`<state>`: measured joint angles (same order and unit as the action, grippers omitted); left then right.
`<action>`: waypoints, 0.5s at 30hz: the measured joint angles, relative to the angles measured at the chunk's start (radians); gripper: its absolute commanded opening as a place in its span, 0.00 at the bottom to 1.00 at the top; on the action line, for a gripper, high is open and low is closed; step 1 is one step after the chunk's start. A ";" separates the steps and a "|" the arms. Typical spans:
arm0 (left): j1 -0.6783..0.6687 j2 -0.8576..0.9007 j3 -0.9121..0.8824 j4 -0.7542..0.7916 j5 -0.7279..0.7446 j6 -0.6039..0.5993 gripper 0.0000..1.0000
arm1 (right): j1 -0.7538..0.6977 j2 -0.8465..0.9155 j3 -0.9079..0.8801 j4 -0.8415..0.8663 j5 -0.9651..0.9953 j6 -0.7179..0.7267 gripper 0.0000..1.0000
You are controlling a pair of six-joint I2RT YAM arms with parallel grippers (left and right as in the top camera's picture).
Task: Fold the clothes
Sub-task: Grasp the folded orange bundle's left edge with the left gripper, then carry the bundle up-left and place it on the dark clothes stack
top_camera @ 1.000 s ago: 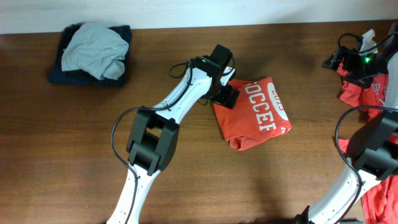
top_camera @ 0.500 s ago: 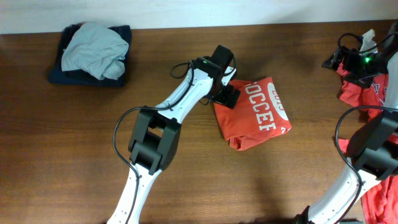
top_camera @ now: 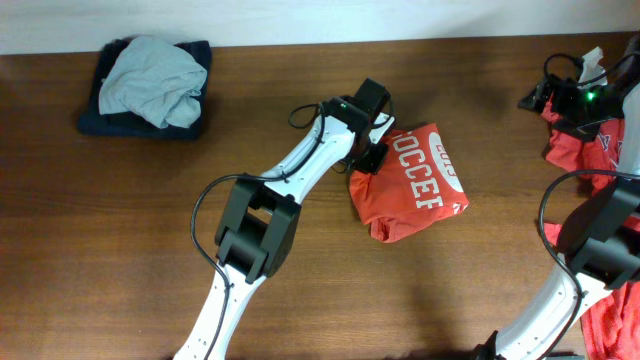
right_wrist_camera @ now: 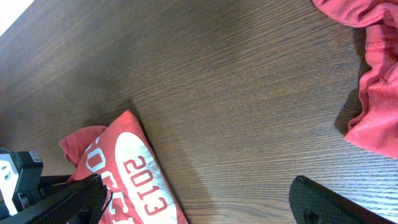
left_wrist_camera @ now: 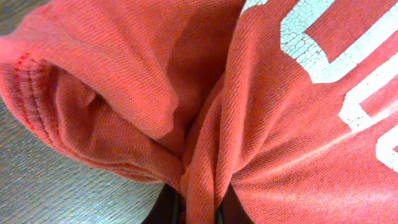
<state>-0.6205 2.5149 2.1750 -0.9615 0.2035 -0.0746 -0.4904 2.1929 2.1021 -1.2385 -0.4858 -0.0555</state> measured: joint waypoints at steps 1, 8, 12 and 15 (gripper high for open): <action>0.001 0.000 0.000 -0.001 -0.005 0.000 0.01 | 0.000 0.000 0.000 0.000 0.000 0.000 0.99; 0.004 0.000 0.038 -0.039 -0.137 0.000 0.01 | 0.000 0.000 0.000 0.000 0.000 0.000 0.99; 0.019 0.000 0.064 -0.045 -0.249 0.008 0.01 | 0.000 0.000 0.000 0.000 0.000 -0.001 0.99; 0.035 -0.006 0.079 -0.047 -0.293 0.035 0.01 | 0.000 0.000 0.000 0.000 0.000 0.000 0.99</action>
<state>-0.5854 2.5092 2.2536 -1.0084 -0.0898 -0.0399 -0.4904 2.1929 2.1017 -1.2385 -0.4858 -0.0559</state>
